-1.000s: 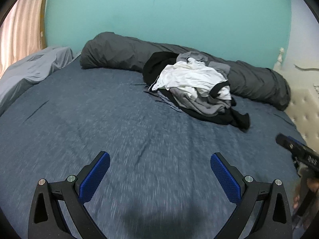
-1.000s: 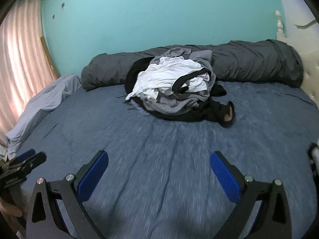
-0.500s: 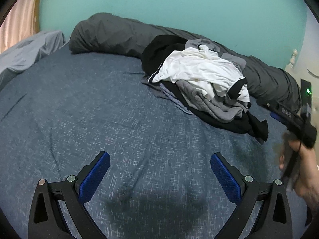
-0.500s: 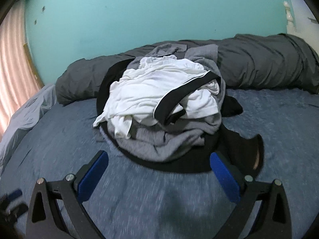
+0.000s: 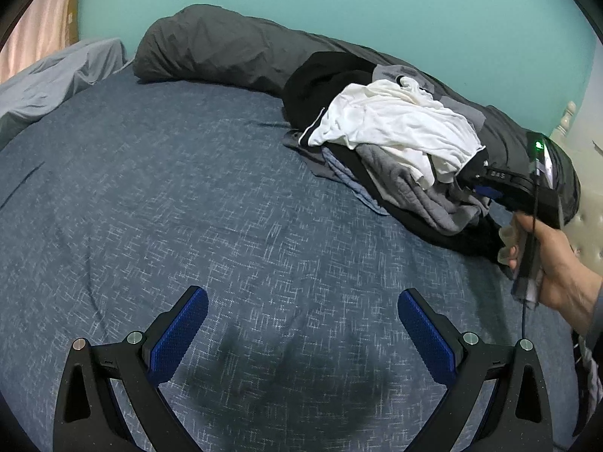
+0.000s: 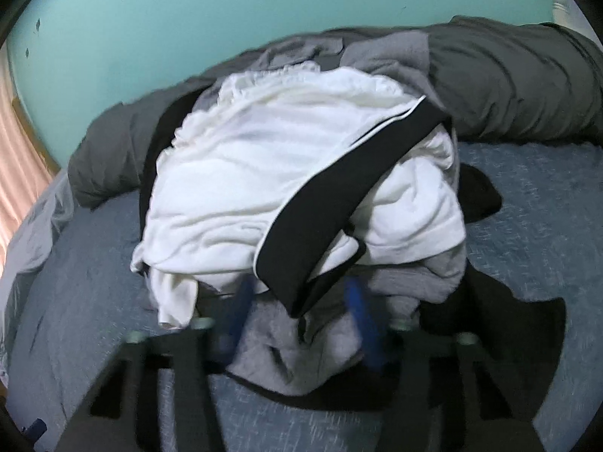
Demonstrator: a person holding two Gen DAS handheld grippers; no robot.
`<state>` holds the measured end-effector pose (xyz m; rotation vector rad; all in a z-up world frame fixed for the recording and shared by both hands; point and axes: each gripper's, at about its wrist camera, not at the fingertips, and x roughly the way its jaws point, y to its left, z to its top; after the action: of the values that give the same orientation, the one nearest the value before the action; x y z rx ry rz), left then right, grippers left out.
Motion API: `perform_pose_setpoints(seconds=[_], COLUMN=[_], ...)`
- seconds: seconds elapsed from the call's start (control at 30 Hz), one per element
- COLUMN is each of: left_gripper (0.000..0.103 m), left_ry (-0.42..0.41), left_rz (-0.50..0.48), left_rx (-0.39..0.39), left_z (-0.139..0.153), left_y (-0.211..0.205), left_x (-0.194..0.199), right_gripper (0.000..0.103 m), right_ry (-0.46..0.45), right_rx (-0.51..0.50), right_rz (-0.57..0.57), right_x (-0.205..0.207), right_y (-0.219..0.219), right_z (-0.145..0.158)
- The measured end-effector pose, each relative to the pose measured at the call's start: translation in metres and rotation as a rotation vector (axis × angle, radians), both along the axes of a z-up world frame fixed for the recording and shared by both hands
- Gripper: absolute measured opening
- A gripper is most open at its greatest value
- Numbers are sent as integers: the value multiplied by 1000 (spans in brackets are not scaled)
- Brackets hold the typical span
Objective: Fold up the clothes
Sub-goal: 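Pull the white shirt out of the heap with the right tool and lay it flat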
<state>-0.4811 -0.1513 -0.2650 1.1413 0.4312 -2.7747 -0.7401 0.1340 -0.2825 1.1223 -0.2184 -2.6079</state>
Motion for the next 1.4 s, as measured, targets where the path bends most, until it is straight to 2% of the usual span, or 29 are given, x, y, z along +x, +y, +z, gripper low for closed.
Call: perform_pose_setpoints(seconds=[0.07, 0.13, 0.23, 0.4, 0.63, 0.87, 1.23, 1.4], left_gripper=[103, 103, 103, 103, 103, 103, 103, 103], left_ry=[0, -3, -9, 2, 47, 100, 144, 156], left_rz=[-2, -2, 3, -1, -17, -1, 27, 18], left_rx=[-8, -8, -7, -8, -30, -20, 33, 26], left_z=[-4, -7, -12, -8, 9, 31, 79, 94], left_y=[0, -1, -1, 6, 21, 29, 29, 28], left_x=[2, 5, 13, 37, 89, 160, 292, 334], right_gripper=[29, 12, 9, 8, 7, 6, 5, 5], right_ry=[13, 40, 84, 140, 197, 250, 314, 331], right_rx=[-1, -9, -15, -47, -104, -176, -308, -332], right_rz=[13, 17, 35, 110, 192, 234, 262, 297], right_x=[-2, 2, 15, 52, 127, 227, 426, 484], right_y=[-1, -1, -2, -4, -8, 4, 30, 31], right_z=[-2, 0, 5, 21, 54, 95, 192, 219])
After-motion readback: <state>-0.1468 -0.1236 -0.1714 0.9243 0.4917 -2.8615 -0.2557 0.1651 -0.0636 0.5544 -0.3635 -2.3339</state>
